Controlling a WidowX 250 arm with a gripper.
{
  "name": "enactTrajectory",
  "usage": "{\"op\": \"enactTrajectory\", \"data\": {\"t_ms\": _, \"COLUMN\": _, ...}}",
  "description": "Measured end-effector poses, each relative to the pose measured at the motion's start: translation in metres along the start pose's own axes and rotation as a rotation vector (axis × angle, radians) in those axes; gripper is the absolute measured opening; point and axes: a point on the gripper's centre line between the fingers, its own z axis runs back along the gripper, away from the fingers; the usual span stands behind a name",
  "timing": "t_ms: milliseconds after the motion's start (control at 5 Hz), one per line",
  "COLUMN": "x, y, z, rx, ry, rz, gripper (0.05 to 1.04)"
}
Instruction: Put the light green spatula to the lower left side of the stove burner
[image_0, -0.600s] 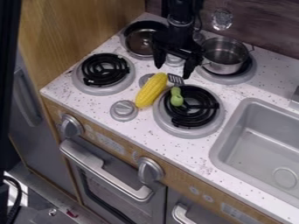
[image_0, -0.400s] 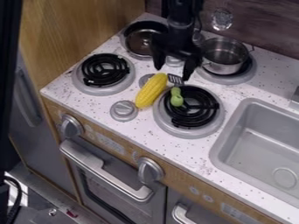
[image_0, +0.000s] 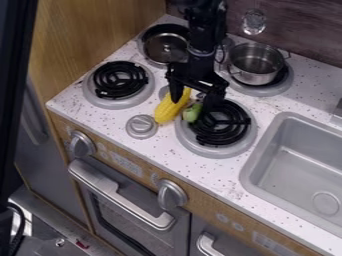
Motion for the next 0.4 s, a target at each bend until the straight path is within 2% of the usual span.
{"op": "enactTrajectory", "data": {"t_ms": 200, "x": -0.0023, "y": -0.0042, "z": -0.0017, "rx": -0.007, "ry": 0.013, "rz": 0.032, "gripper": 0.951}}
{"op": "enactTrajectory", "data": {"t_ms": 400, "x": -0.0004, "y": -0.0053, "z": -0.0113, "rx": -0.011, "ry": 0.042, "rz": 0.041, "gripper": 0.669}}
